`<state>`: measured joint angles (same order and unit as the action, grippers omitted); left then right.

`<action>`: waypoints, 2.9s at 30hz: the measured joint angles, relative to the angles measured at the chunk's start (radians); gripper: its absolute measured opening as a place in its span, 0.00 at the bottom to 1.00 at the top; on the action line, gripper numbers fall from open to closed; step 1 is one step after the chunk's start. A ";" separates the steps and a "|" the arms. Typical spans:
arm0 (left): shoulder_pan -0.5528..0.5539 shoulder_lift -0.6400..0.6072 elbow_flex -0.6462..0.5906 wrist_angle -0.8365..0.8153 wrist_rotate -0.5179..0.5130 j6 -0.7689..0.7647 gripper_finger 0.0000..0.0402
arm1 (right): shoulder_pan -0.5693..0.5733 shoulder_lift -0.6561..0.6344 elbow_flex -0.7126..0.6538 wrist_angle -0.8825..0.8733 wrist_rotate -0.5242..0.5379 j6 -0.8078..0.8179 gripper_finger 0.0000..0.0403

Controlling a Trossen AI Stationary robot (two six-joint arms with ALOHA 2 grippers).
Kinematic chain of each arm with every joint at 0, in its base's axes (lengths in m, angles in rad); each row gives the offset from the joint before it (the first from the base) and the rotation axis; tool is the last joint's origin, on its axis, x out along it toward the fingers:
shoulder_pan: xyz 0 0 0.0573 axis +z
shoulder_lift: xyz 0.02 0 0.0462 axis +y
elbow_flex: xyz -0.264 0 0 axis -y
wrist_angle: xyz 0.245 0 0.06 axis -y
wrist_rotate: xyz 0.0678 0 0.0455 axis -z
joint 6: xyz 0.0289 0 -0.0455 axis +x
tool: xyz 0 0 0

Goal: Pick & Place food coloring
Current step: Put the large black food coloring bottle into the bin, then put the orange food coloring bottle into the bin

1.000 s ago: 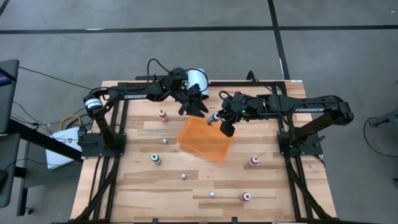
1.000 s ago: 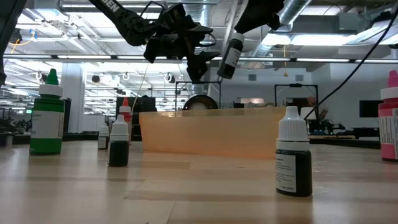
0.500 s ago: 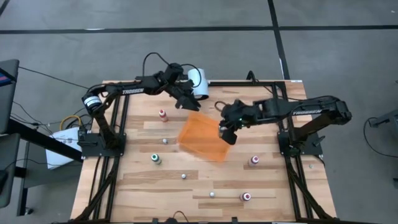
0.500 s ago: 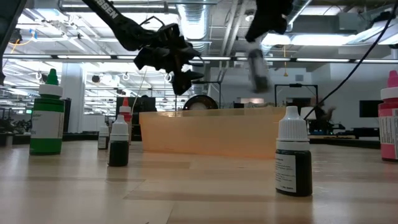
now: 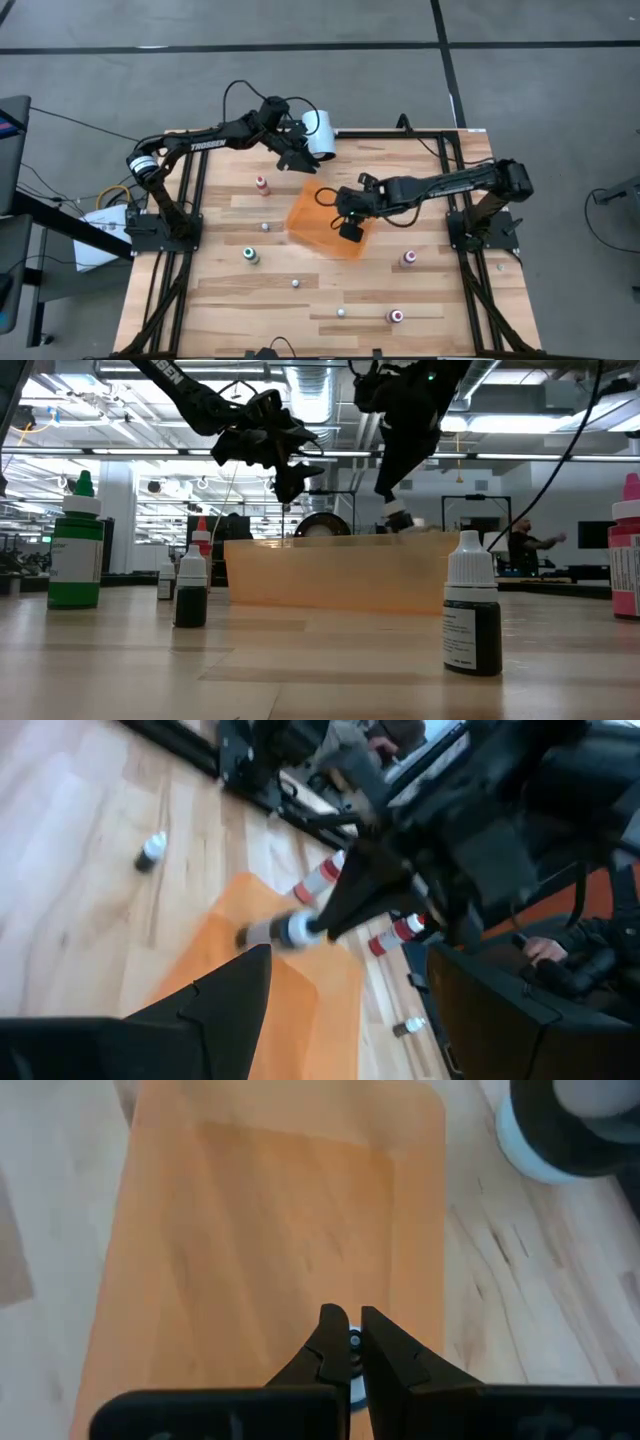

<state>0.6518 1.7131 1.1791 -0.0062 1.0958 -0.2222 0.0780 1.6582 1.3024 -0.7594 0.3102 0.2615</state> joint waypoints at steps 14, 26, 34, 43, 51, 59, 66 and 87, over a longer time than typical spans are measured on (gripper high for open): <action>0.012 -0.041 0.000 -0.056 0.006 0.035 0.64 | 0.039 -0.037 -0.161 0.110 0.110 0.102 0.00; 0.010 -0.041 0.000 -0.058 -0.002 0.035 0.64 | 0.069 -0.037 -0.162 0.052 0.164 0.107 0.10; 0.010 -0.041 0.000 -0.056 -0.003 0.034 0.64 | 0.051 -0.045 -0.162 -0.030 0.160 0.150 0.14; 0.009 -0.041 0.000 -0.046 -0.010 0.029 0.64 | 0.042 -0.115 -0.163 -0.065 0.161 0.150 0.14; 0.009 -0.041 0.000 -0.047 -0.001 0.001 0.64 | 0.046 -0.263 -0.161 -0.088 0.160 0.158 0.14; 0.009 -0.044 0.001 -0.057 0.101 -0.040 0.64 | 0.097 -0.464 -0.161 -0.276 0.180 0.315 0.14; 0.009 -0.060 0.001 -0.091 0.160 -0.077 0.64 | 0.219 -0.525 -0.161 -0.413 0.424 0.459 0.14; -0.425 -0.537 -0.004 -0.581 -1.089 -0.081 0.64 | 0.606 -0.544 -0.162 -0.683 0.584 0.806 0.14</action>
<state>0.2271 1.1758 1.1749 -0.5868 0.0069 -0.3029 0.6838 1.1147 1.1401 -1.4427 0.8942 1.0671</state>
